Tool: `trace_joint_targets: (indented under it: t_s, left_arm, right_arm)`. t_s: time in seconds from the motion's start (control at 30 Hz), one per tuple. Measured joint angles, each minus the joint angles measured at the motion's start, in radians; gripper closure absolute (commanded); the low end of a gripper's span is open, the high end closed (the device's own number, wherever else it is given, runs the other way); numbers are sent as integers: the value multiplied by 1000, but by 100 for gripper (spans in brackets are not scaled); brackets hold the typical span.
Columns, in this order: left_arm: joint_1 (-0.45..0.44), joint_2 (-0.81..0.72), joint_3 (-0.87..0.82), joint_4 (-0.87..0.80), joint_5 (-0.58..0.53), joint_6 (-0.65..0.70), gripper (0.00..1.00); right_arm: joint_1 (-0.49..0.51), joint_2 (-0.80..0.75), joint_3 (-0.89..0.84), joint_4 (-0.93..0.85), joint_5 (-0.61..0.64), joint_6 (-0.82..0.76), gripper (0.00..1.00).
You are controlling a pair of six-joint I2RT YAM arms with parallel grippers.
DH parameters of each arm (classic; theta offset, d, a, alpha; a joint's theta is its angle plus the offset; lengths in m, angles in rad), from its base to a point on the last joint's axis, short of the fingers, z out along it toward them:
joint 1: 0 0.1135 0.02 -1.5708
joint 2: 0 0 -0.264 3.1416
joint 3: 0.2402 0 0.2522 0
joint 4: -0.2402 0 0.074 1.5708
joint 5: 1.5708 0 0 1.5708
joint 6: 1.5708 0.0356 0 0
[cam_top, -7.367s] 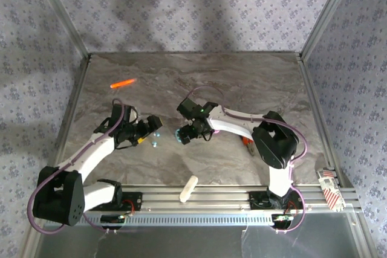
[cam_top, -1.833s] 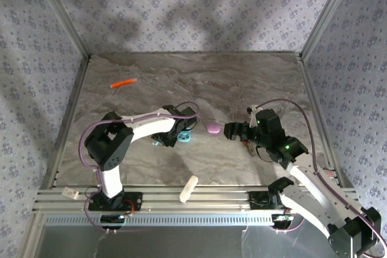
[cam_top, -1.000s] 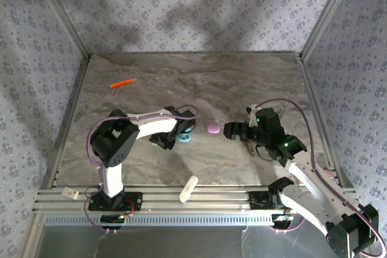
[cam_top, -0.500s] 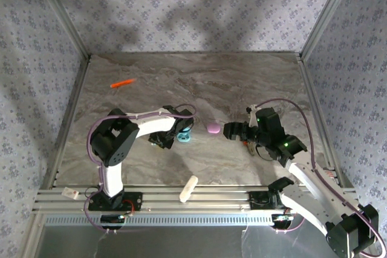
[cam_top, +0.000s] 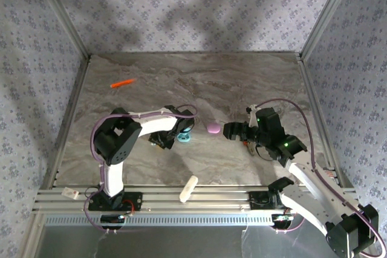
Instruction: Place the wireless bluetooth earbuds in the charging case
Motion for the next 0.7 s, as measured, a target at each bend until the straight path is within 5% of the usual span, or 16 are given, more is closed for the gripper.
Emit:
trace_joint_targets:
  t_s: [0.7]
  left_arm:
    - [9,8,13,-8,1,3,79]
  right_arm:
    - [-3,0,-11,4,-12,0,0]
